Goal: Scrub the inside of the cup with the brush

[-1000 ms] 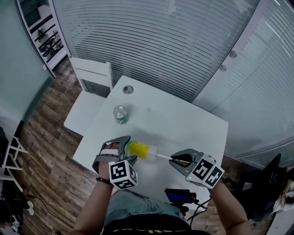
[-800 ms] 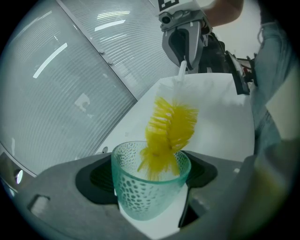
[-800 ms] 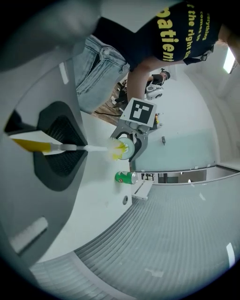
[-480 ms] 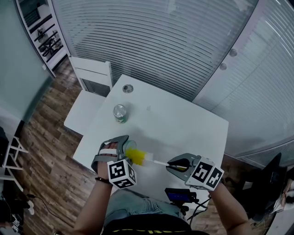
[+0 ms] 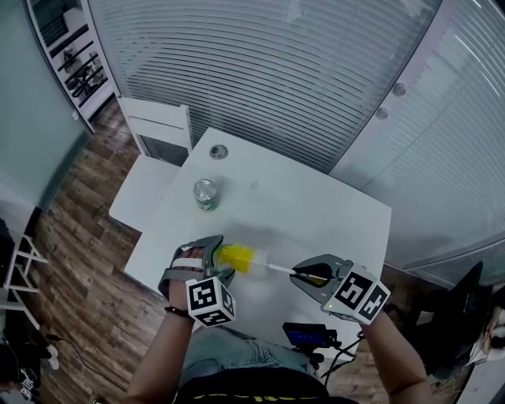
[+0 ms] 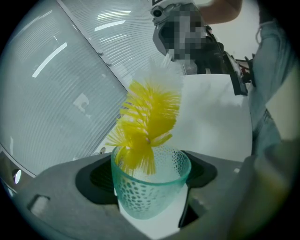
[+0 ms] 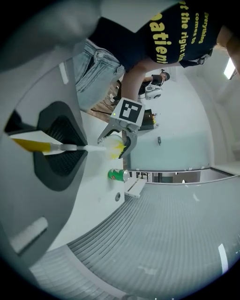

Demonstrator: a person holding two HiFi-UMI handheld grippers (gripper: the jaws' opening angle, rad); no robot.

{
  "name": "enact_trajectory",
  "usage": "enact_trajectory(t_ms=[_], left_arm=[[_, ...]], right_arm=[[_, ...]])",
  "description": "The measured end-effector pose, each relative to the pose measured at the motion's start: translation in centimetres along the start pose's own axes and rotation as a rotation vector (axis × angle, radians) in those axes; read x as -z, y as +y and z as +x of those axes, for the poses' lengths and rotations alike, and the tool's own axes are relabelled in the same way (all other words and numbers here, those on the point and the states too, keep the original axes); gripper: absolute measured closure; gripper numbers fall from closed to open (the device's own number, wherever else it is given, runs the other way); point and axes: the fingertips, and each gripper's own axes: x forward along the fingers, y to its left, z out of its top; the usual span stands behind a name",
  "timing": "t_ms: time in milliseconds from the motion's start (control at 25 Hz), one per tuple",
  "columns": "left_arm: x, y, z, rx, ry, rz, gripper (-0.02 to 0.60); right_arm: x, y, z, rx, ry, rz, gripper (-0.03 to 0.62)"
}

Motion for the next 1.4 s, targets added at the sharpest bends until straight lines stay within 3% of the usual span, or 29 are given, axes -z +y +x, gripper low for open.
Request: enact_trajectory(t_ms=[440, 720, 1120, 1400], left_arm=[[0.2, 1.0, -0.1, -0.021, 0.011, 0.002, 0.164], [0.1, 0.7, -0.1, -0.016, 0.013, 0.008, 0.164], [-0.6, 0.2, -0.1, -0.002, 0.001, 0.021, 0.164], [-1.2, 0.2, -0.1, -0.008, -0.01, 0.023, 0.164]], right_arm=[[2.1, 1.3, 0.5, -0.051, 0.063, 0.019, 0.559], [1.1, 2.6, -0.1, -0.096, 0.046, 0.008, 0.559], [0.4, 0.3, -0.7, -0.05, 0.012, 0.03, 0.559], [1.7, 0.1, 0.4, -0.057, 0.055, 0.041, 0.559]])
